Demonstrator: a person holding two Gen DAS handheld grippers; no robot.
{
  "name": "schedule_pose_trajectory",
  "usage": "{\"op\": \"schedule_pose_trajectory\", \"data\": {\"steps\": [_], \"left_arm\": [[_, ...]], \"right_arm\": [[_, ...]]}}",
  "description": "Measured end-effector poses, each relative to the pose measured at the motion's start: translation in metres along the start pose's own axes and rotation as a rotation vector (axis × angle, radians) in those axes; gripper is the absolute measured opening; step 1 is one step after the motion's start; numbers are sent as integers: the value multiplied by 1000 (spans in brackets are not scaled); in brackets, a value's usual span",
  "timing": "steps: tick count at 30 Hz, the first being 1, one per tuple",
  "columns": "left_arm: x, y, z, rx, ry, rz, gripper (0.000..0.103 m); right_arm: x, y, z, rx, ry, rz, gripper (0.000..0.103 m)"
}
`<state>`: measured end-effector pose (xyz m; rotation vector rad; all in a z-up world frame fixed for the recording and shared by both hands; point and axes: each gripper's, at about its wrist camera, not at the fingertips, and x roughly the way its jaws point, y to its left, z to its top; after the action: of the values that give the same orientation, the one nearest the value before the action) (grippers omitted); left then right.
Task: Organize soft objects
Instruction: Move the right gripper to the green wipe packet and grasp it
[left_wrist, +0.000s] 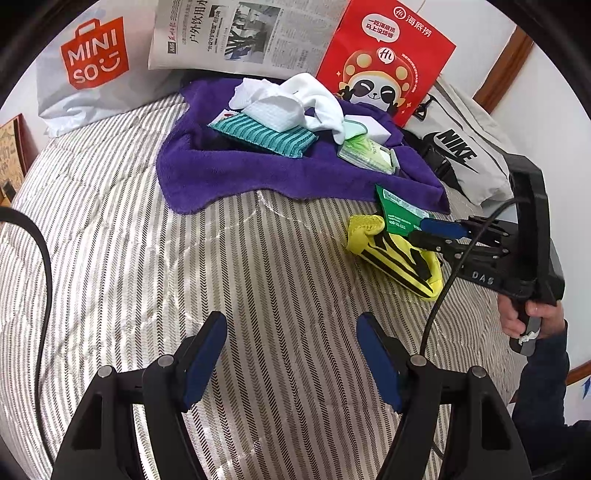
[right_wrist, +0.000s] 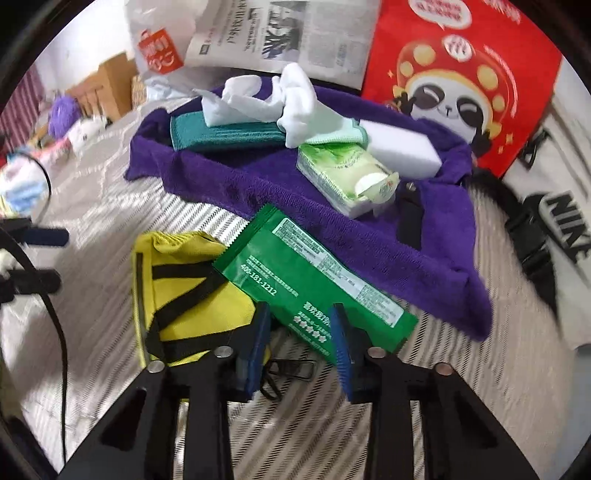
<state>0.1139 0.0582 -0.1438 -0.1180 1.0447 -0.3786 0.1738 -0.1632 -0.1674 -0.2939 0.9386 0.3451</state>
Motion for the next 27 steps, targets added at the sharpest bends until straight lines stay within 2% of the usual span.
{"op": "schedule_pose_trajectory", "data": {"steps": [2, 4, 9, 11, 13, 15, 18, 20, 22, 24, 25, 27], "left_arm": [[0, -1, -1, 4, 1, -5, 71], [-1, -1, -1, 10, 0, -7, 71], [-2, 0, -1, 5, -3, -24, 71], [-1, -1, -1, 7, -1, -30, 71], [0, -3, -2, 14, 3, -31, 71], [1, -4, -2, 19, 7, -33, 71], [3, -4, -1, 20, 12, -32, 71], [3, -2, -1, 18, 13, -32, 71], [4, 1, 0, 13, 13, -30, 71], [4, 2, 0, 11, 10, -31, 71], [3, 3, 0, 10, 8, -31, 71], [3, 4, 0, 8, 7, -28, 71]], "right_arm": [[-1, -1, 1, -16, -7, -47, 65], [1, -7, 3, -27, -8, -80, 77], [14, -22, 8, 5, 17, -16, 87], [19, -28, 10, 19, 18, 3, 97], [24, -31, 12, 33, 19, 28, 101], [31, -37, 12, 71, 21, 103, 103], [30, -37, 10, 64, 10, 124, 100], [26, -36, 8, 60, 13, 130, 87], [16, -30, 2, 44, 20, 144, 79], [10, -25, -3, 32, 28, 176, 72], [5, -18, -8, 21, 42, 205, 64], [0, -9, -13, -10, 55, 213, 60]]}}
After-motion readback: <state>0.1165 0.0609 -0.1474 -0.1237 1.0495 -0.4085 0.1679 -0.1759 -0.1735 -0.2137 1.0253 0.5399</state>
